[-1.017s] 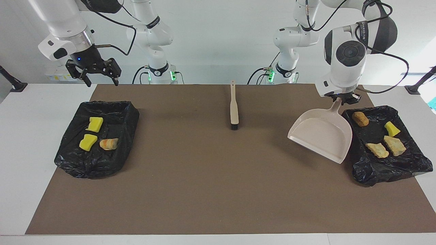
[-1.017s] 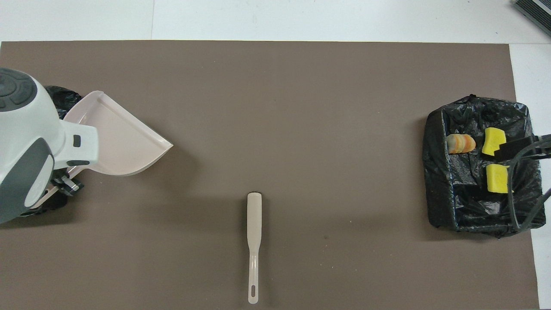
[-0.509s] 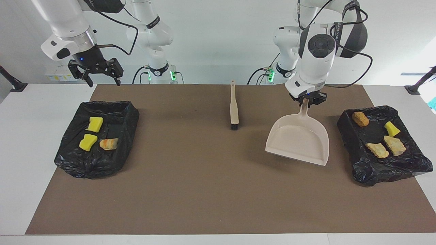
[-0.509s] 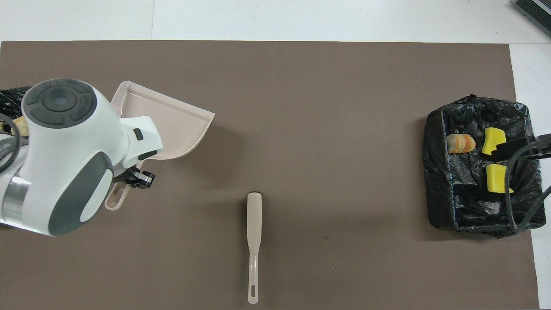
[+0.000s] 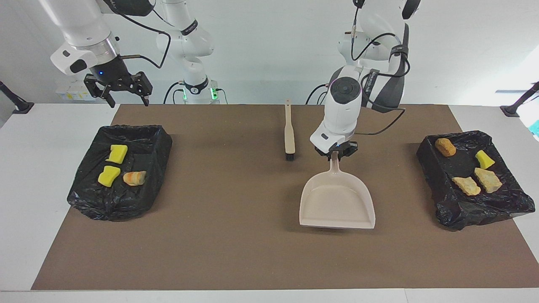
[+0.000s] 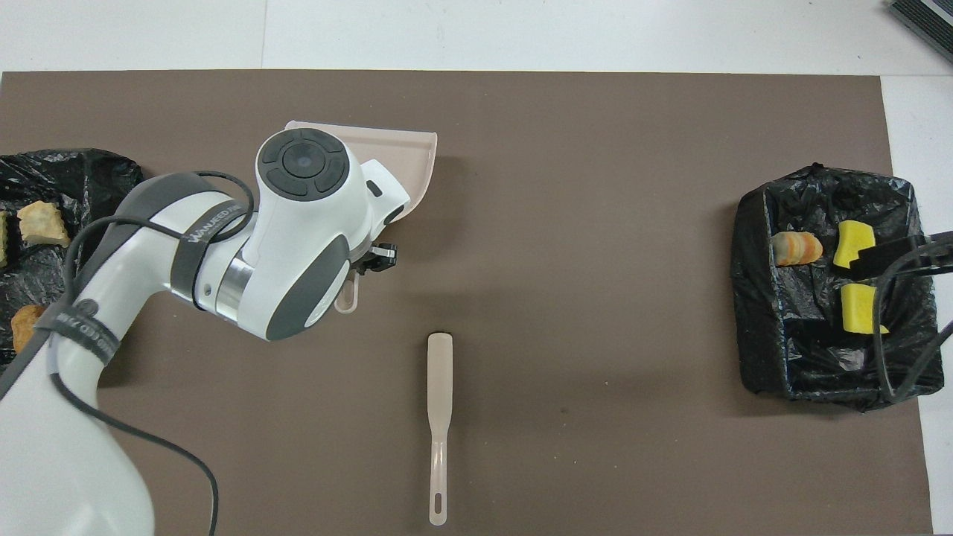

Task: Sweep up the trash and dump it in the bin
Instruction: 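Bring the empty dustpan back and set it down with the left gripper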

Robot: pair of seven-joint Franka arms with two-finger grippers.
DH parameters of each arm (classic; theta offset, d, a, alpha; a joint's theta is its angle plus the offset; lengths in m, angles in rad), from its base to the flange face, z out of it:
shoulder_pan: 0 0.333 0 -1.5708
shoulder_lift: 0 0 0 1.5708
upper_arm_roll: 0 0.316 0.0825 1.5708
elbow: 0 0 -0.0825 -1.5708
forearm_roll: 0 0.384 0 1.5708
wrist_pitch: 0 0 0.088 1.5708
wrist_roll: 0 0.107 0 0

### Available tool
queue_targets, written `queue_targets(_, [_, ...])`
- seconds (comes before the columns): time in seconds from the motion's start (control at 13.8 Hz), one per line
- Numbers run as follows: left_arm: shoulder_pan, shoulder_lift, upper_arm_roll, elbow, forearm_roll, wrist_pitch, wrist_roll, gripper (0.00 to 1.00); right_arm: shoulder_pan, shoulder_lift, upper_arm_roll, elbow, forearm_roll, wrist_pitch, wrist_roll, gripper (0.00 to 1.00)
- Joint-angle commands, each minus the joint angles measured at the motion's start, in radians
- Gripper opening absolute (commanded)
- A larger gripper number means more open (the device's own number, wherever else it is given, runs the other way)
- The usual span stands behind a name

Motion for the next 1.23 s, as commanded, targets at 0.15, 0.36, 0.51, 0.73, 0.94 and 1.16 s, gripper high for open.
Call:
queue_targets(0.15, [-0.032,0.072,0.015,0.052,-0.071,0.148,-0.132,0.00,-0.002,-0.017,0.002,-0.021,0.015,0.016,0.015,1.00])
queue_targets(0.36, [-0.038,0.074,0.007,0.043,-0.106,0.206,-0.125,0.00,-0.004,-0.017,0.002,-0.021,0.015,0.016,0.015,1.00])
queue_targets(0.51, [-0.088,0.135,0.001,0.055,-0.134,0.231,-0.131,0.00,-0.004,-0.017,0.001,-0.021,0.015,0.016,0.015,1.00])
queue_targets(0.73, [-0.099,0.178,0.001,0.080,-0.134,0.246,-0.128,0.00,-0.002,-0.017,0.002,-0.021,0.015,0.016,0.015,1.00])
queue_targets(0.94, [-0.099,0.175,-0.002,0.075,-0.142,0.247,-0.117,0.12,-0.004,-0.017,0.002,-0.021,0.015,0.016,0.015,1.00])
queue_targets(1.16, [-0.102,0.172,-0.002,0.069,-0.147,0.245,-0.115,0.40,-0.004,-0.017,0.002,-0.021,0.015,0.016,0.013,1.00])
